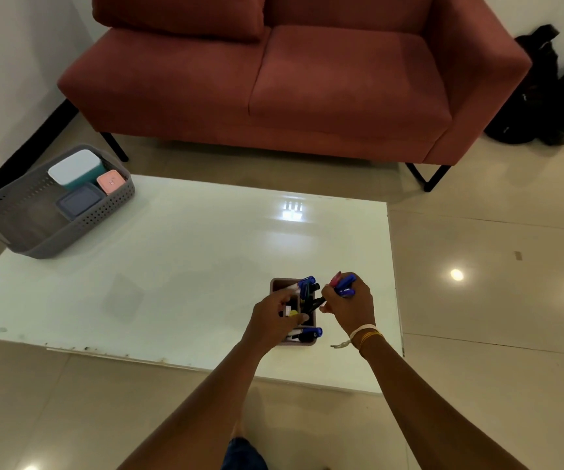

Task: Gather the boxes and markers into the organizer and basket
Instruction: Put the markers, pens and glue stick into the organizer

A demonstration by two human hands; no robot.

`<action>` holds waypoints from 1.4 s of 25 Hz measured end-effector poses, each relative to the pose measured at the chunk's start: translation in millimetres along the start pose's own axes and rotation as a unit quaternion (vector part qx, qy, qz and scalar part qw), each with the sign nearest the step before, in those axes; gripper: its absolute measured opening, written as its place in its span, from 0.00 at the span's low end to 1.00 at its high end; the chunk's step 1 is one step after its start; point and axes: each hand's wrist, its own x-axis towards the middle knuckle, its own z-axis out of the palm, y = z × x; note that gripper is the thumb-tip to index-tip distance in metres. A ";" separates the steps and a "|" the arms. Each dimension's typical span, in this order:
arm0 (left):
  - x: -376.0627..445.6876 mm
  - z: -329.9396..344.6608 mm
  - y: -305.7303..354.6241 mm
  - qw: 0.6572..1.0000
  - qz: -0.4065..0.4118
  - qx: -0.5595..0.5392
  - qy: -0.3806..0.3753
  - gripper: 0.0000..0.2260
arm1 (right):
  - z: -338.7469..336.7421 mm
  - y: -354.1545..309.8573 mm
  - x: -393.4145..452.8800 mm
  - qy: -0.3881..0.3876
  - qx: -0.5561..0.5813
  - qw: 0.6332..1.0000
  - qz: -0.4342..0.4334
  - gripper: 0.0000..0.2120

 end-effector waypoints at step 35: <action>31.4 15.2 -7.3 0.988 -0.103 -0.078 0.089 0.09 | -15.9 10.9 31.2 0.013 0.015 0.993 0.113 0.07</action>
